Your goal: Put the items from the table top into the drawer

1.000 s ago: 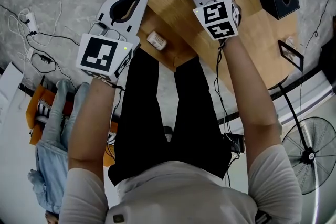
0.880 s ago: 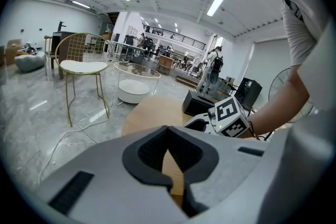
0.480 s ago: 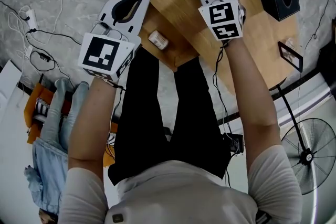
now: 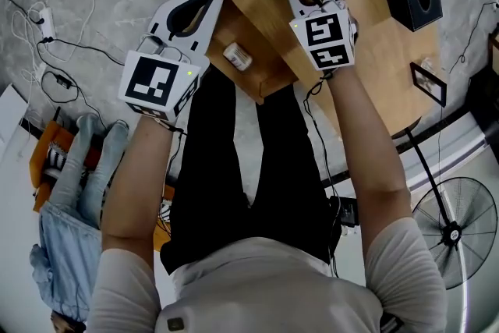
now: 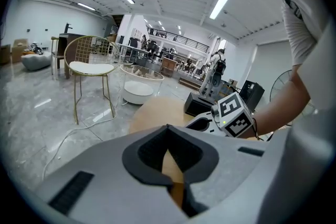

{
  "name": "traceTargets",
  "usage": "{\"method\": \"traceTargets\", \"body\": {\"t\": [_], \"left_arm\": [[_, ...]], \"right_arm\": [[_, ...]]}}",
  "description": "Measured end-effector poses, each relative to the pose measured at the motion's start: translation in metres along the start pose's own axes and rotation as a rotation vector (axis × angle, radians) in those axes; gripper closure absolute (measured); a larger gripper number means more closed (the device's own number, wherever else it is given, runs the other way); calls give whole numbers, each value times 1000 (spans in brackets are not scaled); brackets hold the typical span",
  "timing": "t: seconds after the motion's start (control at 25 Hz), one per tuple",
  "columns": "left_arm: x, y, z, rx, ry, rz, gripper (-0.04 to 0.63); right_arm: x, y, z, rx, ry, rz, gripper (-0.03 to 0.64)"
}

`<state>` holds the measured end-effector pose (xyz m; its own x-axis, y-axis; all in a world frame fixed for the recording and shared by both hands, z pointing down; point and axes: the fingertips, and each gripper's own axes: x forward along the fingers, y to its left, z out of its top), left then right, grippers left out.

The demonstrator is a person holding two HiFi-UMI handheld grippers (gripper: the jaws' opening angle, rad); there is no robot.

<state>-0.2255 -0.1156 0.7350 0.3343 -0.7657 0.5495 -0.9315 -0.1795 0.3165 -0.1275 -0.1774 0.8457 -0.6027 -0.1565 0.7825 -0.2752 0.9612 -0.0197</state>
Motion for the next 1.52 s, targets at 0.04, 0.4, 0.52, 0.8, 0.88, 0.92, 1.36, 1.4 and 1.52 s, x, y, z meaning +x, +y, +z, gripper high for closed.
{"method": "traceTargets", "body": {"t": [0.04,0.4,0.52,0.8,0.88,0.92,1.36,1.4,1.52], "left_arm": [[-3,0,-1,-1,-2,3,586],[-34,5,-23,-20,-20,35,586],[-46,8,-36,-30,-20,46,586],[-70,9,-73,-71,-13,73,586],[-76,10,-83,-82,-7,78,586],[-78,10,-88,-88,-5,81,586],[-89,9,-126,-122,4,98,586],[-89,9,-128,-121,6,97,586],[-87,9,-133,-121,7,94,586]], "right_arm": [[-1,7,1,3,-3,5,517],[-4,73,2,11,-12,55,517],[-5,94,0,13,-8,71,517],[-7,144,-12,14,8,112,517],[-6,156,-18,15,28,116,517],[-6,161,-20,15,33,120,517],[13,203,-81,37,112,148,517],[15,205,-84,36,114,151,517],[19,206,-89,50,114,145,517]]}}
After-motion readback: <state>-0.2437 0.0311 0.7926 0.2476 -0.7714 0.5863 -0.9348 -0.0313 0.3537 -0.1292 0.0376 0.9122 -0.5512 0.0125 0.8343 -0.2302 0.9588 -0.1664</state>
